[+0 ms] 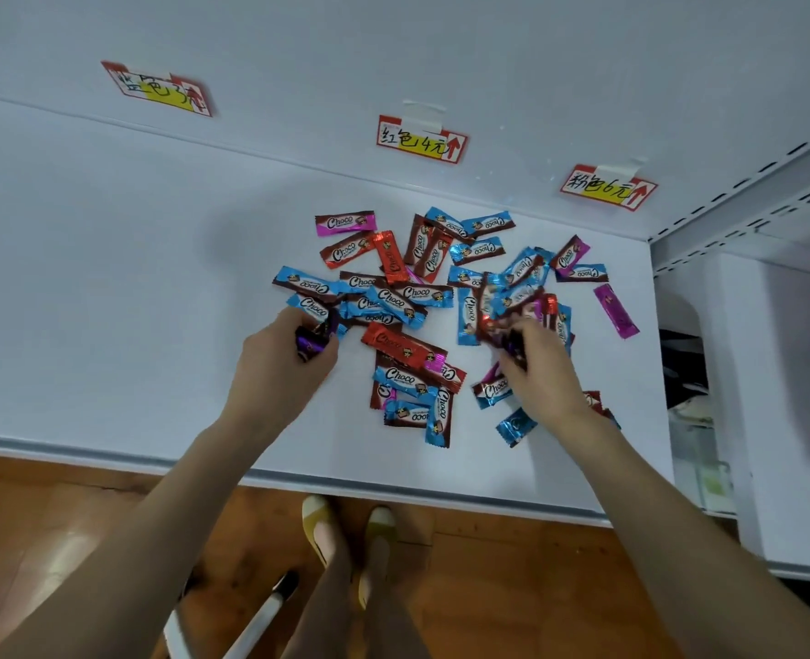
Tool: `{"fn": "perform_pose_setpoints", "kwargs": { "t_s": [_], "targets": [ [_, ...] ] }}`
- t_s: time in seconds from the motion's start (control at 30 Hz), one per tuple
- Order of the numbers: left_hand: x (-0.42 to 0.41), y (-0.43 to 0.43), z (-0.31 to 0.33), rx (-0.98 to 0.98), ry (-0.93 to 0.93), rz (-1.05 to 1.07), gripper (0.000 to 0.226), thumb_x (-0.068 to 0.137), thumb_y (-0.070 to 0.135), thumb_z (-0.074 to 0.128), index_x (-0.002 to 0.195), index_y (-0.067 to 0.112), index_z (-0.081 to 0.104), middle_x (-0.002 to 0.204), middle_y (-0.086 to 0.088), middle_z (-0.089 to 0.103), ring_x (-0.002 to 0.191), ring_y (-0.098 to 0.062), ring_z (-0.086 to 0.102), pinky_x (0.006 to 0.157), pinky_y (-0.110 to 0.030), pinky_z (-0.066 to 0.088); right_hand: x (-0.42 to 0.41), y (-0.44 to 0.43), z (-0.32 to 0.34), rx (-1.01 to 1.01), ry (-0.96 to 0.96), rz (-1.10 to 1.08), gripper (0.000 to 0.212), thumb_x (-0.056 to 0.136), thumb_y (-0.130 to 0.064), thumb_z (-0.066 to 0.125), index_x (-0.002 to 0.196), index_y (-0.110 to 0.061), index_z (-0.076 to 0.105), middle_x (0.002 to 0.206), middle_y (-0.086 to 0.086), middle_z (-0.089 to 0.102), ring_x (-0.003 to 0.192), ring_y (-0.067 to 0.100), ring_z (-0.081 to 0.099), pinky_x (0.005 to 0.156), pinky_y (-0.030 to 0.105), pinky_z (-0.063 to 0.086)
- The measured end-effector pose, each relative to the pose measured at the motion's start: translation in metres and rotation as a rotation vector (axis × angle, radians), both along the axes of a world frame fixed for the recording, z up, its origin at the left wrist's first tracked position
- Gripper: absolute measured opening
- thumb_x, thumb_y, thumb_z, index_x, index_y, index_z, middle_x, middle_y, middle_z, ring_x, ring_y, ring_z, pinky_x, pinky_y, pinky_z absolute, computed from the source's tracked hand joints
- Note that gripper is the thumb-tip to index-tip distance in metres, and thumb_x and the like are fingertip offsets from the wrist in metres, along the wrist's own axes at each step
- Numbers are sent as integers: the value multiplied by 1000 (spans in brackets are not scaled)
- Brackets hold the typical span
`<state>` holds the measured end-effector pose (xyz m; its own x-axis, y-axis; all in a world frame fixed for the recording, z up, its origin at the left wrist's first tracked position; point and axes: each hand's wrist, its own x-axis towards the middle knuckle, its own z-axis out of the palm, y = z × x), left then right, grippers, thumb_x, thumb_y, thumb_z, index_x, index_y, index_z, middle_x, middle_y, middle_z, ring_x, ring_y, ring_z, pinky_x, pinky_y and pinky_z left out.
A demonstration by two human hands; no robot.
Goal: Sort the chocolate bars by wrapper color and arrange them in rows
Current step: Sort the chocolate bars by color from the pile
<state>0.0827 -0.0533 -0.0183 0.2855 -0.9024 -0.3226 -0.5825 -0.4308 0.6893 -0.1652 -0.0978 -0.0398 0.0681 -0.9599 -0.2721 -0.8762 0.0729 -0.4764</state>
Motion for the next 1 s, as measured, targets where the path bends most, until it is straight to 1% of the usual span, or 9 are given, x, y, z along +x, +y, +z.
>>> {"fn": "perform_pose_setpoints", "kwargs": {
  "t_s": [0.1, 0.17, 0.27, 0.43, 0.53, 0.63, 0.7, 0.93, 1.0],
  "targets": [
    [-18, 0, -2, 17, 24, -84, 20, 90, 23, 60, 106, 14, 51, 90, -4, 63, 79, -17, 60, 63, -21, 47, -3, 15, 3, 58, -79, 148, 33, 90, -14, 56, 122, -8, 50, 127, 5, 54, 116, 19, 51, 95, 24, 38],
    [-32, -1, -2, 36, 29, -147, 24, 91, 23, 59, 111, 15, 50, 91, -2, 63, 80, -16, 61, 65, -26, 50, -9, 23, 6, 35, -113, 127, 34, 91, -11, 55, 124, -8, 49, 128, 5, 53, 118, 18, 49, 94, 22, 37],
    [-49, -4, 0, 41, 40, -214, 38, 91, 20, 58, 127, 15, 48, 94, 2, 58, 78, -10, 54, 61, -15, 44, -23, 30, 5, 35, -98, 39, 31, 90, -10, 55, 121, -10, 50, 128, 5, 53, 117, 18, 50, 95, 26, 42],
    [-65, -7, 1, 30, 41, -233, 43, 90, 18, 60, 131, 14, 48, 109, -4, 59, 83, -12, 53, 61, -18, 42, -50, 35, 6, 86, -114, -53, 23, 92, -14, 53, 115, -12, 50, 108, -1, 56, 93, 6, 51, 67, 10, 39],
    [-69, -8, -1, 43, 25, -215, 44, 89, 20, 61, 130, 14, 48, 113, -7, 60, 89, -14, 55, 72, -25, 45, -60, 35, 11, 42, -133, -143, 24, 93, -15, 52, 115, -7, 49, 103, 2, 57, 84, 11, 50, 55, 11, 38],
    [-71, -9, -1, 36, -6, -220, 41, 89, 21, 61, 128, 13, 51, 112, -7, 62, 97, -20, 59, 81, -32, 49, -59, 28, 16, -28, -155, -176, 26, 93, -10, 51, 118, -8, 49, 114, 9, 59, 90, 16, 54, 66, 12, 37],
    [-72, -9, -1, 30, -10, -218, 35, 89, 21, 60, 123, 13, 54, 108, -7, 64, 94, -20, 60, 79, -34, 51, -47, 17, 19, -29, -207, -137, 26, 92, -10, 51, 119, -7, 51, 109, 6, 59, 95, 16, 54, 71, 10, 35],
    [-69, -2, -2, 1, -11, -164, 37, 90, 19, 60, 125, 13, 53, 105, -1, 60, 84, -12, 55, 63, -18, 43, 5, -25, 1, 52, -77, 3, 32, 86, -31, 62, 107, -8, 53, 97, 2, 59, 86, 17, 55, 71, 29, 43],
    [-65, 2, -2, -12, 1, -135, 36, 90, 19, 61, 124, 13, 54, 96, 4, 58, 77, -6, 54, 60, -13, 40, 10, -28, -2, 87, -29, -2, 36, 83, -36, 66, 102, -7, 54, 96, 4, 61, 86, 21, 57, 73, 35, 47]
  ]
}}
